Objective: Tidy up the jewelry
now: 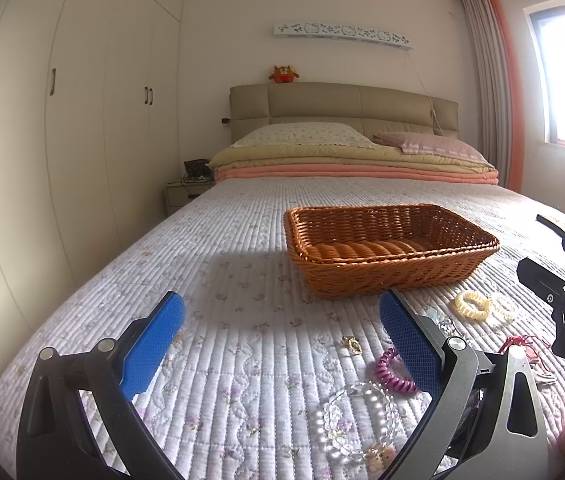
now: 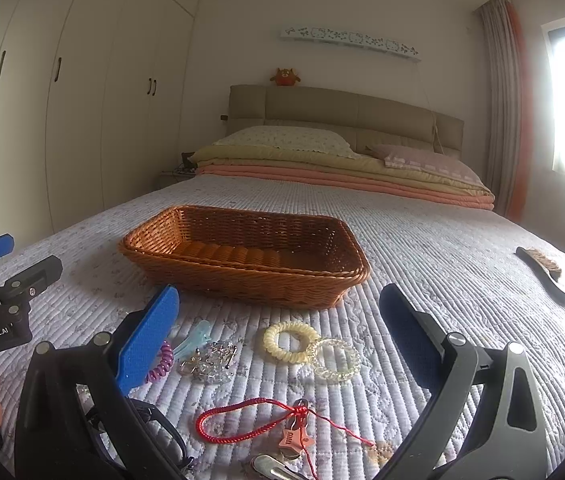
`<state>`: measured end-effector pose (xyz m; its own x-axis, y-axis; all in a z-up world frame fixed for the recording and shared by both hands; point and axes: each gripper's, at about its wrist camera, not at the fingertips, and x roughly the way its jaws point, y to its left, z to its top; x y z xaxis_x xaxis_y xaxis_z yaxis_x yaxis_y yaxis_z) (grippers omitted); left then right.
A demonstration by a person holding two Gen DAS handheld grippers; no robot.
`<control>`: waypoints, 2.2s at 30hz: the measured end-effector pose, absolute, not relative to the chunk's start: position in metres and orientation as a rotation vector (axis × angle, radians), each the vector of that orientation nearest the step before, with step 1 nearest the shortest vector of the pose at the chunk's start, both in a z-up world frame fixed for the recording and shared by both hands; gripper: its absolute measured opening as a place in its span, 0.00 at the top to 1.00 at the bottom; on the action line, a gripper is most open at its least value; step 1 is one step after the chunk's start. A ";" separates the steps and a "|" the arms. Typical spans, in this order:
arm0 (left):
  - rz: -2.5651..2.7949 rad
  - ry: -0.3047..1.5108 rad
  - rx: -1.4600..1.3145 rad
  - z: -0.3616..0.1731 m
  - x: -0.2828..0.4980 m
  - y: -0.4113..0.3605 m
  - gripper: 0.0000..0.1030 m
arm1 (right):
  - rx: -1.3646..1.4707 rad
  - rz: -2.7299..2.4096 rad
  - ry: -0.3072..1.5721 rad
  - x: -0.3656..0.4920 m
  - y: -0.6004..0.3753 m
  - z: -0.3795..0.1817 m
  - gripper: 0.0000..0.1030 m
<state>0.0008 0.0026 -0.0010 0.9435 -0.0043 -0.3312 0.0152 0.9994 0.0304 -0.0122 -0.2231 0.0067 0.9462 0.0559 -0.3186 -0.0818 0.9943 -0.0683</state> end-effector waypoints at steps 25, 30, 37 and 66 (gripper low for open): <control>-0.009 0.336 0.038 -0.001 0.000 0.001 0.08 | -0.062 0.088 0.338 -0.008 -0.225 0.006 0.07; -0.009 0.336 0.039 -0.001 0.000 0.000 0.08 | -0.062 0.088 0.339 -0.008 -0.225 0.005 0.07; -0.009 0.336 0.039 -0.001 0.000 0.000 0.08 | -0.067 0.087 0.337 -0.008 -0.224 0.005 0.07; -0.200 0.549 -0.244 -0.029 0.040 0.045 0.16 | 0.019 0.032 0.438 0.013 -0.246 -0.006 0.36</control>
<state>0.0402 0.0454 -0.0292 0.8348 -0.2518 -0.4896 0.1224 0.9519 -0.2809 0.0126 -0.2461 -0.0064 0.9052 0.0351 -0.4235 -0.0270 0.9993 0.0251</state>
